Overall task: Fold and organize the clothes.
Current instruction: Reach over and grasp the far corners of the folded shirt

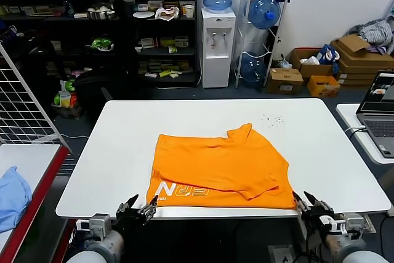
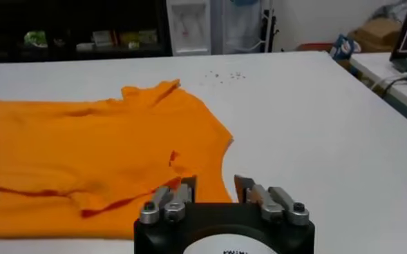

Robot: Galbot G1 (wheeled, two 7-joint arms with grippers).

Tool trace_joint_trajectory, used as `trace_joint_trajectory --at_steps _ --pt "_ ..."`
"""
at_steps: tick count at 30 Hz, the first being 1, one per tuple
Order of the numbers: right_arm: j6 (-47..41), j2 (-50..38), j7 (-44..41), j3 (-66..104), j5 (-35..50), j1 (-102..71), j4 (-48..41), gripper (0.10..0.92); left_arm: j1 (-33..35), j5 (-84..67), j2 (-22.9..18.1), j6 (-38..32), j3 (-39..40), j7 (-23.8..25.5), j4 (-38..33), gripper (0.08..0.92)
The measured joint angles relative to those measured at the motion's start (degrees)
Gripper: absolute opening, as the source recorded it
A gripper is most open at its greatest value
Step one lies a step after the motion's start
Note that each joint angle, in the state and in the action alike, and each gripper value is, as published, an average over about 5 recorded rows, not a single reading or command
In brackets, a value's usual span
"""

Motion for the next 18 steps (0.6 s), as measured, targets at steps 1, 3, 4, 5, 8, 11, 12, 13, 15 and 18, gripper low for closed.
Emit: trace_joint_trajectory --at_steps 1,3,4,5,8,11,12,13,15,18 --pt "0.05 -0.39 0.09 -0.45 0.17 1.45 -0.3 0.6 -0.77 -0.4 -0.07 -0.02 -0.07 0.33 0.3 0.781" --pt "0.2 -1.09 0.34 -1.69 0.61 4.9 -1.34 0.66 -2.73 -1.22 -0.41 -0.16 -0.03 1.13 1.34 0.842" --pt "0.27 -1.37 0.5 -2.47 0.88 6.86 -2.09 0.686 -3.93 -1.59 -0.7 -0.27 0.06 1.59 2.05 0.863" --pt "0.32 -1.58 0.68 -3.36 1.16 8.96 -2.99 0.721 -5.33 -1.94 -1.06 -0.42 0.23 2.1 2.95 0.887" --pt "0.27 -1.85 1.42 -6.52 1.98 15.97 -6.55 0.808 -10.46 -2.84 -2.44 -1.01 1.28 3.84 6.59 0.916" --pt "-0.18 -1.63 2.36 -10.36 2.77 23.64 -11.27 0.882 -16.52 -3.85 -4.1 -1.36 3.09 5.82 11.5 0.92" --pt "-0.44 -1.43 2.65 -11.74 3.04 26.27 -13.05 0.898 -18.57 -4.19 -4.66 -1.4 3.84 6.5 13.29 0.921" --pt "-0.74 -1.17 2.92 -13.13 3.3 28.9 -14.88 0.906 -20.66 -4.52 -5.23 -1.43 4.65 7.19 15.16 0.921" --pt "-1.49 -0.5 3.32 -15.85 3.73 33.95 -18.65 0.918 -24.73 -5.17 -6.3 -1.47 6.41 8.54 18.9 0.921" --pt "-2.75 0.77 3.68 -19.62 4.15 40.86 -24.37 0.921 -30.6 -6.23 -7.73 -1.48 9.32 10.52 24.48 0.921"
